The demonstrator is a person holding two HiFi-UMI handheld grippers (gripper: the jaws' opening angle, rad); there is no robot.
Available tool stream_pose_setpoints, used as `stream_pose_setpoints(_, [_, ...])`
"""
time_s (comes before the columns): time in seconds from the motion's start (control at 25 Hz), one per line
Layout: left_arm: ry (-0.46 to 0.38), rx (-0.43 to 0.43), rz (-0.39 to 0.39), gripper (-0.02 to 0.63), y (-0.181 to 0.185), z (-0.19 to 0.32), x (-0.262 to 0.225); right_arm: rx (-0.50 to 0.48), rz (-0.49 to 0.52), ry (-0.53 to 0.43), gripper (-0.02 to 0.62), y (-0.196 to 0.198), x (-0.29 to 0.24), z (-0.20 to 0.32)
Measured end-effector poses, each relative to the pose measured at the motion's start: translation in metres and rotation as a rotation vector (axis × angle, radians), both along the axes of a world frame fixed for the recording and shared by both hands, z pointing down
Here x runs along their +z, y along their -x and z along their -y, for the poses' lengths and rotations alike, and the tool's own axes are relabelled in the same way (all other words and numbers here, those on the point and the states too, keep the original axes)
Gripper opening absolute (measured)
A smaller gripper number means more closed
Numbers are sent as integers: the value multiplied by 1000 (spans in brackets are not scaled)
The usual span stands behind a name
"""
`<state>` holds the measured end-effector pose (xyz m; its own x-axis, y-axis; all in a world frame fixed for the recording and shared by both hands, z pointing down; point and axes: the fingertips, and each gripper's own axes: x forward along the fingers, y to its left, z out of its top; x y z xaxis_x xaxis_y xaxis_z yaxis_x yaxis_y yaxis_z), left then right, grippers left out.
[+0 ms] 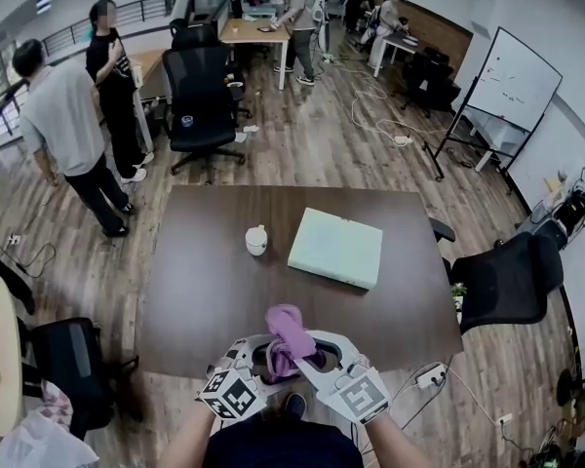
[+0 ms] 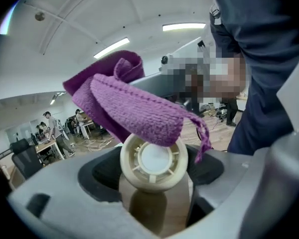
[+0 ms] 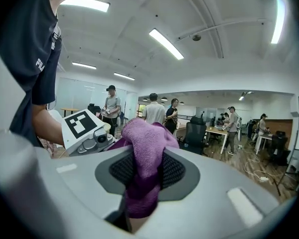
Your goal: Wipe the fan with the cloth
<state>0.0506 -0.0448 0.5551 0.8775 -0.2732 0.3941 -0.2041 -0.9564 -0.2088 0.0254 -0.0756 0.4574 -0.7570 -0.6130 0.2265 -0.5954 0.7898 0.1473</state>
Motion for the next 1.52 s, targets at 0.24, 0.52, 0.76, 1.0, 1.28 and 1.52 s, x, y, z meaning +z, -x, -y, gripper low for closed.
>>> stream_pose_setpoints(0.24, [-11,3,-20,373,0,-9,-15,-15,17,-10,110,4,-10,8])
stream_pose_setpoints(0.52, [35,-106,-49,373,15,6,-16,-101,16,-39,110,24,-21,-12])
stream_pose_setpoints(0.76, [61,-160,-104,373,28,16,-27,-160,2,-58,110,35,-26,-23])
stream_pose_setpoints(1.0, [81,-195,-247,374,42,25,-57,-161,156,-42,110,31,-43,-23])
stream_pose_setpoints(1.28, [130,-163,-375,374,48,15,-80,-55,278,64,109,12,-43,-6])
stream_pose_setpoints(1.52, [194,-149,-493,374,55,10,-96,-5,327,112,109,6,-32,7])
